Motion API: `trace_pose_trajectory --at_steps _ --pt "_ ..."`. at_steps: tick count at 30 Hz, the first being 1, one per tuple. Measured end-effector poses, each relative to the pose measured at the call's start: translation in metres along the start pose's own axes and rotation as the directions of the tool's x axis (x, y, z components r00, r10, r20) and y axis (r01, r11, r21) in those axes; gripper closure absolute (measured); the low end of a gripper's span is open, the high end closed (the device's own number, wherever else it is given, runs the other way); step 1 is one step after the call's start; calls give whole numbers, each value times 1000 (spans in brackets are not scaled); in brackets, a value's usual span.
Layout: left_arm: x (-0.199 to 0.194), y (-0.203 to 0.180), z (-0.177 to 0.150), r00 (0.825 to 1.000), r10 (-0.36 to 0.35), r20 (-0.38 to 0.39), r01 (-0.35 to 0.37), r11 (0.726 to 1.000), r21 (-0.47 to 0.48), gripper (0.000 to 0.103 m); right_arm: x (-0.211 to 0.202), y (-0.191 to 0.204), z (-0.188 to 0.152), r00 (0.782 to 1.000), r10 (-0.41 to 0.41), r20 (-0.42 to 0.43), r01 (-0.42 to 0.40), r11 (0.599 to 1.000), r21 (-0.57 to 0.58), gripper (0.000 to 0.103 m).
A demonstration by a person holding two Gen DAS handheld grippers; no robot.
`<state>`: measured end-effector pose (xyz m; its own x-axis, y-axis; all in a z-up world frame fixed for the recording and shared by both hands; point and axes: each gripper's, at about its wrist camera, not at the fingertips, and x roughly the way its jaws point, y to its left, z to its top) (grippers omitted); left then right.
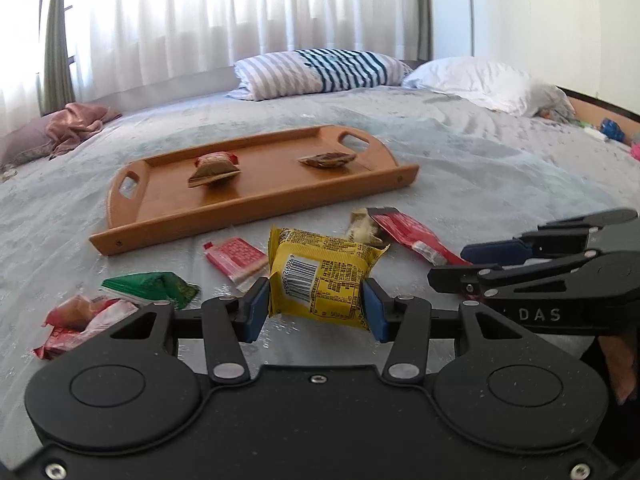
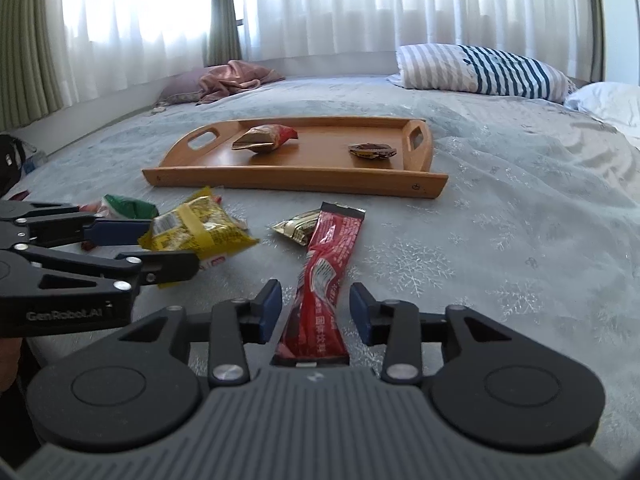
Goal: Organize snacks
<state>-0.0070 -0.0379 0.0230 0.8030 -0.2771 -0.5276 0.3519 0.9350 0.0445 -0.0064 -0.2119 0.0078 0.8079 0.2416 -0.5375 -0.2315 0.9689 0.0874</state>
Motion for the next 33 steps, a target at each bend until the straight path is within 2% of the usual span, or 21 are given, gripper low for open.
trace_pose_trajectory --at_steps 6,8,10,12,20,22,33 --pt "0 10 7 999 44 5 -44 998 -49 56 11 5 4 998 -58 -22 58 998 40 45" --pt "2 13 10 997 74 2 -73 995 -61 56 13 7 4 997 -74 -26 75 996 44 54" --pt "3 17 13 996 88 -4 -88 993 -76 56 13 8 5 995 -95 -36 97 994 47 70" --pt "5 21 16 995 98 -7 -98 991 -95 56 14 10 7 994 -103 -44 105 993 55 75" --pt "14 37 32 986 168 -11 -168 980 -106 56 6 9 14 995 -96 -36 99 992 79 76" --pt "16 42 38 984 176 -12 -176 977 -118 56 3 9 17 995 -95 -29 97 992 77 80" --pt "17 65 50 981 190 -25 -191 965 -182 56 -4 -3 23 993 -112 -30 115 984 133 81"
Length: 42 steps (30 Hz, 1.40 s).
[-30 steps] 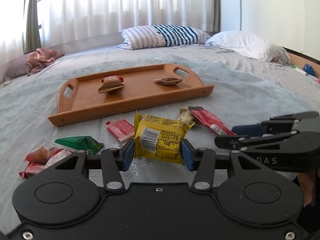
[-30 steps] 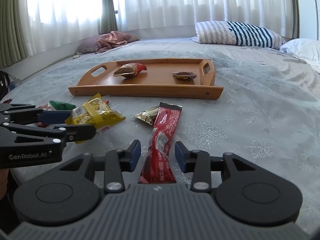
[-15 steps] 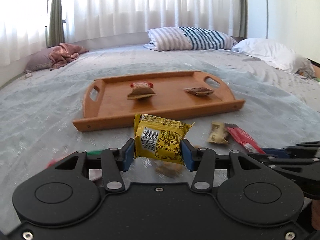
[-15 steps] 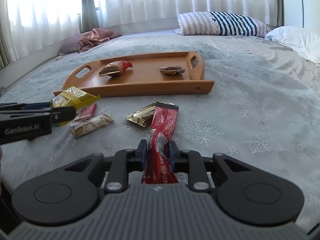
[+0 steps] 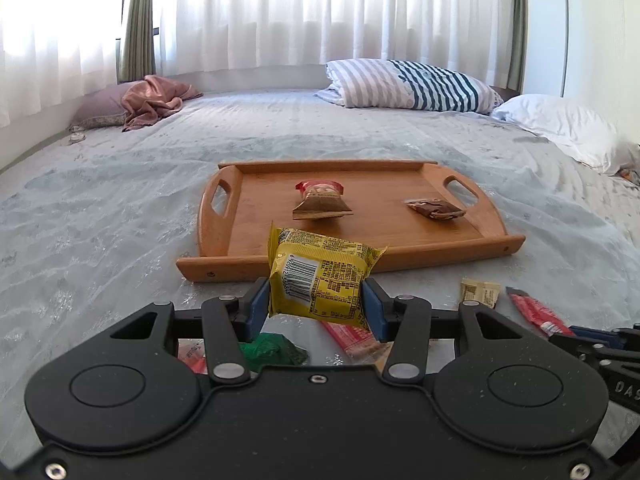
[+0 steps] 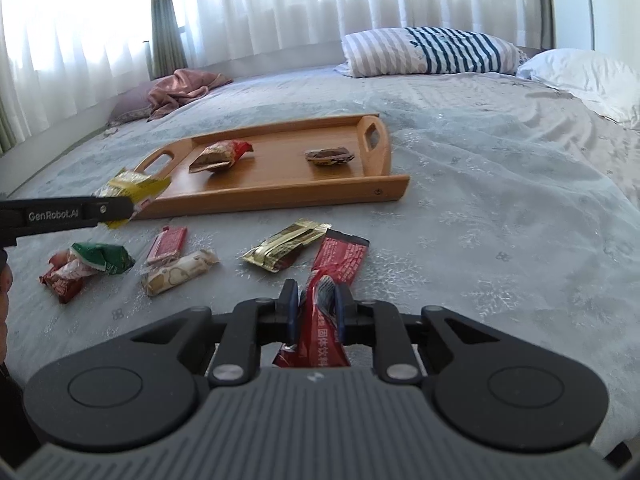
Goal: Organize snacks
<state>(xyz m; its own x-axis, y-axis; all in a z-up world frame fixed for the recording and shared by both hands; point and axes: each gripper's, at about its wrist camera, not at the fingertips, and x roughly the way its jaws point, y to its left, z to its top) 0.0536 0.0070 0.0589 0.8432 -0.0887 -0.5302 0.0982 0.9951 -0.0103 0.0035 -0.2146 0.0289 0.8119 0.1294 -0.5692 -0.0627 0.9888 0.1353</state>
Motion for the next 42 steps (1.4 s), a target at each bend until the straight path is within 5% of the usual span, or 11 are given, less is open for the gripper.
trace_pose_trajectory --at_steps 18,31,42 --pt "33 32 60 1000 29 10 -28 996 -80 56 29 -15 76 997 33 71 -34 999 5 81" --pt "115 55 98 996 67 -60 -74 988 -135 56 117 -19 135 996 89 -10 -89 996 28 81" --pt "181 60 101 984 100 -146 -125 977 -170 56 179 12 146 989 109 -102 -115 992 -46 81"
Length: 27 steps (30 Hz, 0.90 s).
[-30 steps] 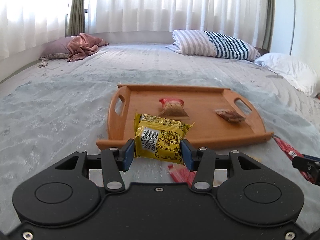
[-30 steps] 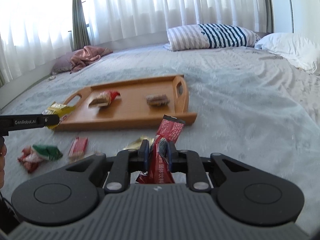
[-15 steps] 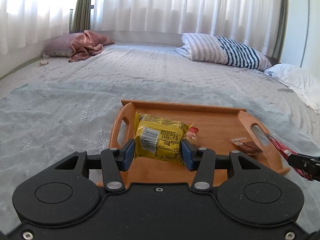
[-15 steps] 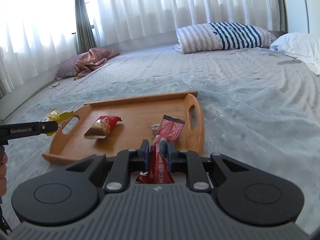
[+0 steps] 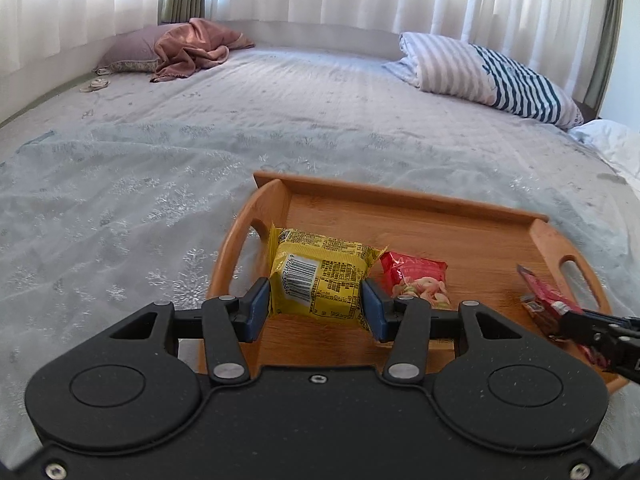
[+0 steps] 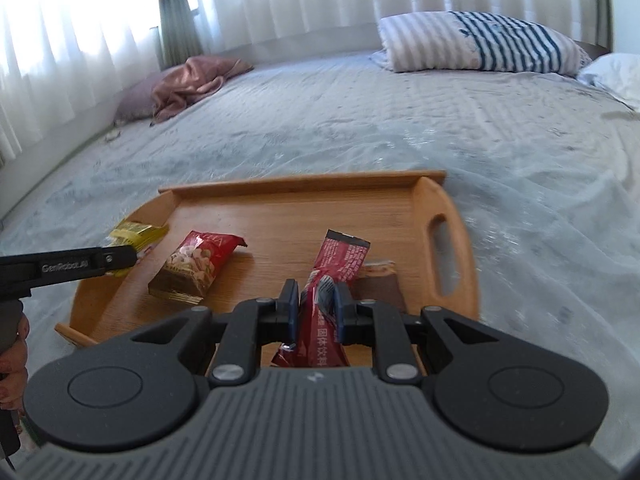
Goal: Organize snacks
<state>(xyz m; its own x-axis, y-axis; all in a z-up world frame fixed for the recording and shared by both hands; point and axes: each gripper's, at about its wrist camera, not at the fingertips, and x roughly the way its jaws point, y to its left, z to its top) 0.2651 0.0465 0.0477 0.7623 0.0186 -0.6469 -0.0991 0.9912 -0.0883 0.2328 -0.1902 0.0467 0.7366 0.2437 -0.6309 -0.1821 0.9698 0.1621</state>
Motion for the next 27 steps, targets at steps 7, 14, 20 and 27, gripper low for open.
trace_pose_trajectory --at_steps 7,14,20,27 --pt "16 -12 -6 1000 0 -15 1 1000 19 56 27 11 -1 999 -1 -32 0 1000 -21 86" --pt "23 -16 -9 1000 -5 -16 6 999 32 56 32 8 -1 1000 1 -25 0 1000 6 86" --pt "24 -16 -12 1000 -9 -16 9 1000 29 56 29 1 -1 1000 18 -17 -18 999 38 85" --pt "17 -19 -13 1000 -13 2 12 998 54 49 15 1 -1 1000 24 8 -24 999 35 76"
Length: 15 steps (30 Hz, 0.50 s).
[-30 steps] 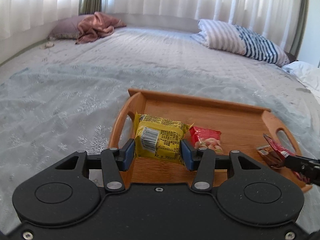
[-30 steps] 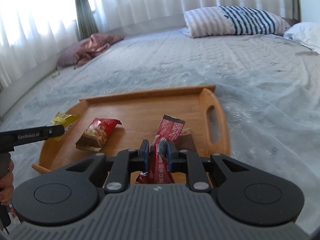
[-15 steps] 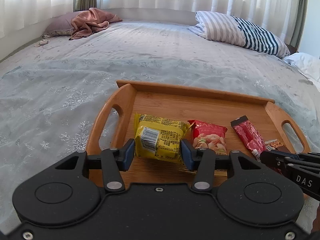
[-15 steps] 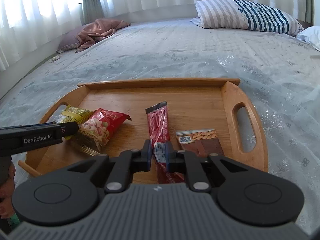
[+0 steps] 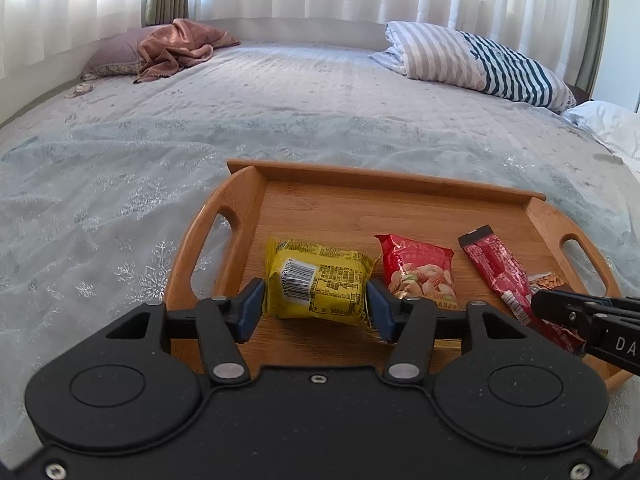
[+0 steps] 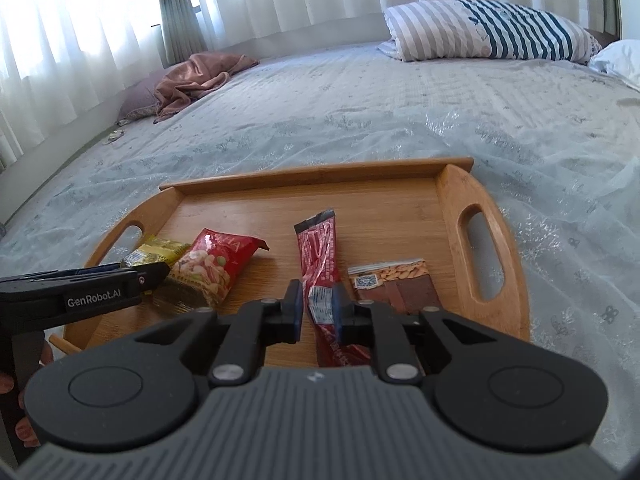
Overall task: Organize snacks
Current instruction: 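Open the left tool on the yellow wafer bag while the right tool releases the red stick pack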
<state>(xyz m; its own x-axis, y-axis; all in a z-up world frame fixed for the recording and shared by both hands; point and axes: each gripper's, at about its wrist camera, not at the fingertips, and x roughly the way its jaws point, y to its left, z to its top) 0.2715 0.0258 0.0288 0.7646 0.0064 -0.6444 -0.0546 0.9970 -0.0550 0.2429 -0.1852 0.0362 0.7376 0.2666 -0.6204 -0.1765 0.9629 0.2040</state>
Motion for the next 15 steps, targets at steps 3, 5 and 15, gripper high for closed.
trace_pose_trajectory --at_steps 3,5,15 --pt "-7 -1 -1 1000 0 5 0 1000 10 40 -10 0 -1 1000 0 14 0 1000 -5 67" --pt "-13 0 -1 1000 -4 9 4 1000 15 37 -17 0 -3 1000 -2 22 2 1000 -14 64" --pt "-49 5 -12 998 -54 21 53 998 36 5 -50 -1 -23 999 10 42 -8 998 -65 44"
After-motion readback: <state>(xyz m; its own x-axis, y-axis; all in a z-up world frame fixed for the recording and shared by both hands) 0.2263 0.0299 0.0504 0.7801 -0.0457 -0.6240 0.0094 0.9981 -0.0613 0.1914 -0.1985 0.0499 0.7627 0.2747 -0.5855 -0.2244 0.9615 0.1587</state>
